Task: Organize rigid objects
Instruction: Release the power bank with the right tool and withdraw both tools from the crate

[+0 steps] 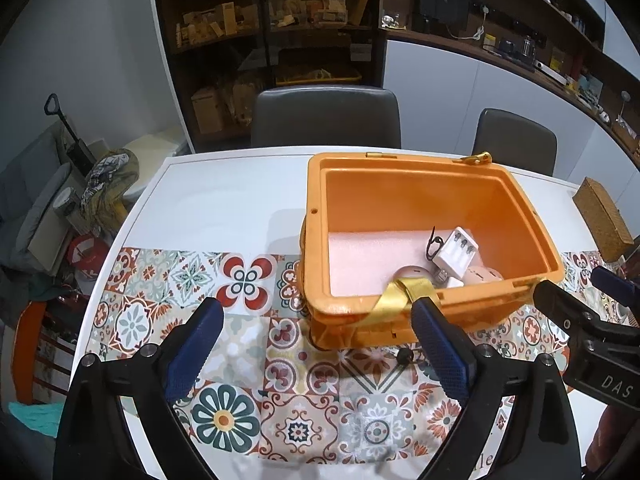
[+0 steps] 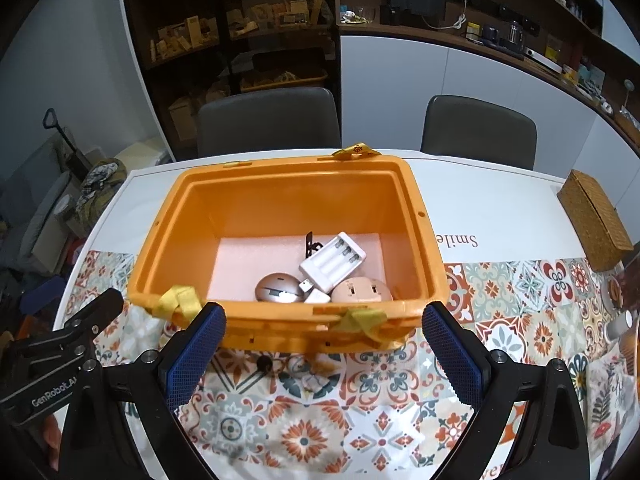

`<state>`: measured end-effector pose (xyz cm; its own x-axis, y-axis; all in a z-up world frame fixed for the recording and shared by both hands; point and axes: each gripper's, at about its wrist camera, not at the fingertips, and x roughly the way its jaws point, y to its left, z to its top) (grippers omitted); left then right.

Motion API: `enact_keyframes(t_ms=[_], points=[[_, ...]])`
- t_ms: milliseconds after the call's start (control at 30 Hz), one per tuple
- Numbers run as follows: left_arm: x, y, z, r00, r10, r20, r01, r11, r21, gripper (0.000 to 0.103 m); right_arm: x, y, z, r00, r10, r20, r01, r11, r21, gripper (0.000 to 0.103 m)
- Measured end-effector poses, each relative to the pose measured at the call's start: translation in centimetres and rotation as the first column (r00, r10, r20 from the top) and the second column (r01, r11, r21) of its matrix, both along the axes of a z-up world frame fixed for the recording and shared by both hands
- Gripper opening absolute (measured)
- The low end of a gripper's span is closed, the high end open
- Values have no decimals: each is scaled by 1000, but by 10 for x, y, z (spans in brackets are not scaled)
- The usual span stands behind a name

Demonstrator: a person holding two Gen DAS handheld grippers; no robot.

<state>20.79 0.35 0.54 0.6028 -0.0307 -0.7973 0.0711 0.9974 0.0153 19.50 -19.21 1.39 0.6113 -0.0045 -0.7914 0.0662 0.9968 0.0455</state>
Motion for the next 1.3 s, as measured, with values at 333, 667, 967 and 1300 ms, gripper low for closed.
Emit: enact_keyframes(t_ms=[333,667,967,1300], points=[[-18,3,-14,999,21,-31,-21,1000,-11,96,-21,3,-8,999,35,23,-35,999,5,99],[-30,5,-44,994,55,-91,-56,998,-6,96,-37,11,-26,996,87,25,-87,996,-30,99],[-37,3,-83,980,79,-185,-78,997,11,96,-42,15,-57,991,137,6,-136,990,-23,99],[-35,-1,-114,962,116,-246,-114,993,23,96,-36,10,-99,988,151,-25,-150,988,17,93]])
